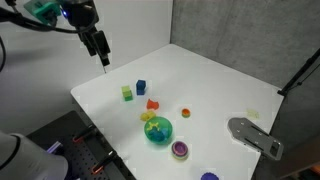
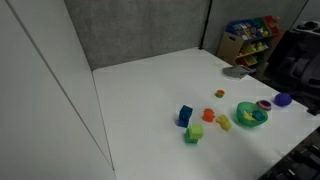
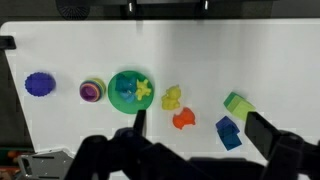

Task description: Put the small cups onto the stack of cups

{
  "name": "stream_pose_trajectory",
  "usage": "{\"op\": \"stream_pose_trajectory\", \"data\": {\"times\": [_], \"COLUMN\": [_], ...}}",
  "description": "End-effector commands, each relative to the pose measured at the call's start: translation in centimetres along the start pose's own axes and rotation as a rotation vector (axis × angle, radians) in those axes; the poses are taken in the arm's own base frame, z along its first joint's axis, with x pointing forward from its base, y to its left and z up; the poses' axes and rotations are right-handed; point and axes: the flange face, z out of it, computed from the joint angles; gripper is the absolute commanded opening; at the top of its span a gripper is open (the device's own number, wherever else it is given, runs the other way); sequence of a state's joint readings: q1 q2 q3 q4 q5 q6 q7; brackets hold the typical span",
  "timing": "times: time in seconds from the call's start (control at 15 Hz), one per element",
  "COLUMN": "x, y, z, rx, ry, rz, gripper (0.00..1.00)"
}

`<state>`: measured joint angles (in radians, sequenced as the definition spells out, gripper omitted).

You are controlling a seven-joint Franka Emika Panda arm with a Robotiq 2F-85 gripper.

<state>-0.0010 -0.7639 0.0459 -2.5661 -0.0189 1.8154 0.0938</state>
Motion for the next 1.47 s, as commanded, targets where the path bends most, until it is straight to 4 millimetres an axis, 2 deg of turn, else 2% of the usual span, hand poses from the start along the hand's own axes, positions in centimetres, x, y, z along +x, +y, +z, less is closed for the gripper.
{"op": "stream_pose_trajectory", "data": {"times": [0.0,0.47,1.0,1.4], "x": [3.1,9.5,17.7,24.0], "y": [0.1,2.2,5.4,7.6], "z": [1.0,4.8,11.8,17.9], "rx": [0.017,0.039,0.04,0.043], "ry": [0.02,0.028,0.011,-0.011], "rz": [0.024,0.072,0.146,0.201], "gripper": [1.0,1.0,1.0,1.0]}}
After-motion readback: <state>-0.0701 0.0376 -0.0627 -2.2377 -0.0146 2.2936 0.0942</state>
